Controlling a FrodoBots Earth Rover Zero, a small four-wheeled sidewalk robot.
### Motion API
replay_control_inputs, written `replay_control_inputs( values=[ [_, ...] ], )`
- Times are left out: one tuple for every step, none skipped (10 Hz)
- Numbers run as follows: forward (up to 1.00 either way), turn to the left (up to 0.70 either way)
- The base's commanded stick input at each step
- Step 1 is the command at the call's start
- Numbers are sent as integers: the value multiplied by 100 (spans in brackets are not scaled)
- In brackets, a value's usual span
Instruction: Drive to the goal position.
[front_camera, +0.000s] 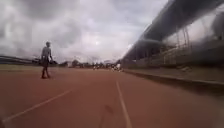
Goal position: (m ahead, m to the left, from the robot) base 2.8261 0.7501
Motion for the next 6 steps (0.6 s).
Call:
replay_control_inputs(
  values=[
    [85, 0],
    [85, 0],
    [85, 0],
    [85, 0],
    [85, 0],
    [85, 0]
  ],
)
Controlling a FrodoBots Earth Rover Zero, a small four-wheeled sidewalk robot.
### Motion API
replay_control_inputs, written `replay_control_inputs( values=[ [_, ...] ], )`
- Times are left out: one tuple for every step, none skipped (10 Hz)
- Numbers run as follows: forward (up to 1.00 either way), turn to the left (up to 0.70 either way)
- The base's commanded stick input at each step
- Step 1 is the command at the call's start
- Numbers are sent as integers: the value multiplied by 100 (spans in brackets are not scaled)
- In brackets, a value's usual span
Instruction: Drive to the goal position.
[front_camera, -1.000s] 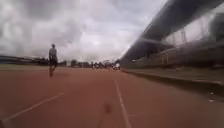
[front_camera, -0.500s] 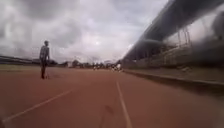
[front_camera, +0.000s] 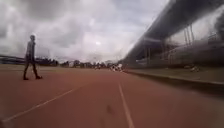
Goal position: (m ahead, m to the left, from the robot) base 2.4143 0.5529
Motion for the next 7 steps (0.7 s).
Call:
replay_control_inputs(
  values=[
    [85, 0],
    [85, 0],
    [85, 0],
    [85, 0],
    [85, 0],
    [85, 0],
    [85, 0]
  ],
)
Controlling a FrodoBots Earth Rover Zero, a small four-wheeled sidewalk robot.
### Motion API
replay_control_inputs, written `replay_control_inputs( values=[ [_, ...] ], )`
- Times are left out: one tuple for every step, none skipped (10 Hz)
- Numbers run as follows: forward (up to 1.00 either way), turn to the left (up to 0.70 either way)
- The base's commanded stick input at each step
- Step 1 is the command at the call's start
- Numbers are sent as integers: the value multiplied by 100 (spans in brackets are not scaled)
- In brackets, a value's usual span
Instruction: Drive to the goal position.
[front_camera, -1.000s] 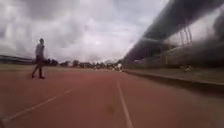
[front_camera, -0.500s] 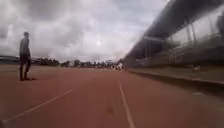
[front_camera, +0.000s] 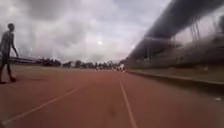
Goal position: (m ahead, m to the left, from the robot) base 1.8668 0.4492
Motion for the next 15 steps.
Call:
replay_control_inputs(
  values=[
    [85, 0],
    [85, 0],
    [85, 0],
    [85, 0],
    [85, 0],
    [85, 0],
    [85, 0],
    [85, 0],
    [85, 0],
    [85, 0],
    [85, 0],
    [85, 0],
    [85, 0],
    [85, 0],
    [85, 0]
  ],
)
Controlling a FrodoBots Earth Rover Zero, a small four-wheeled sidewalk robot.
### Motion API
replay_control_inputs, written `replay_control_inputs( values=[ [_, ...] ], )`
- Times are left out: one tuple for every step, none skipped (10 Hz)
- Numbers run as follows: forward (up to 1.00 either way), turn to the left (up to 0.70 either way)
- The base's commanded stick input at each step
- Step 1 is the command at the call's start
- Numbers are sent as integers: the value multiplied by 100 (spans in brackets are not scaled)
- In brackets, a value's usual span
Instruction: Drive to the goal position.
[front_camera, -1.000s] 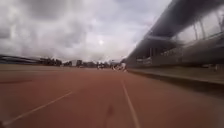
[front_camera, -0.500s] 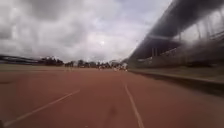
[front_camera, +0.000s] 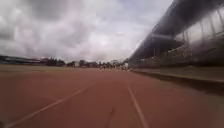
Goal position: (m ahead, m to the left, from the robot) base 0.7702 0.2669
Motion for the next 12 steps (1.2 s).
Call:
replay_control_inputs(
  values=[
    [85, 0],
    [85, 0],
    [85, 0],
    [85, 0],
    [85, 0],
    [85, 0],
    [85, -1],
    [85, -7],
    [85, -13],
    [85, -18],
    [85, -24],
    [85, -30]
  ],
)
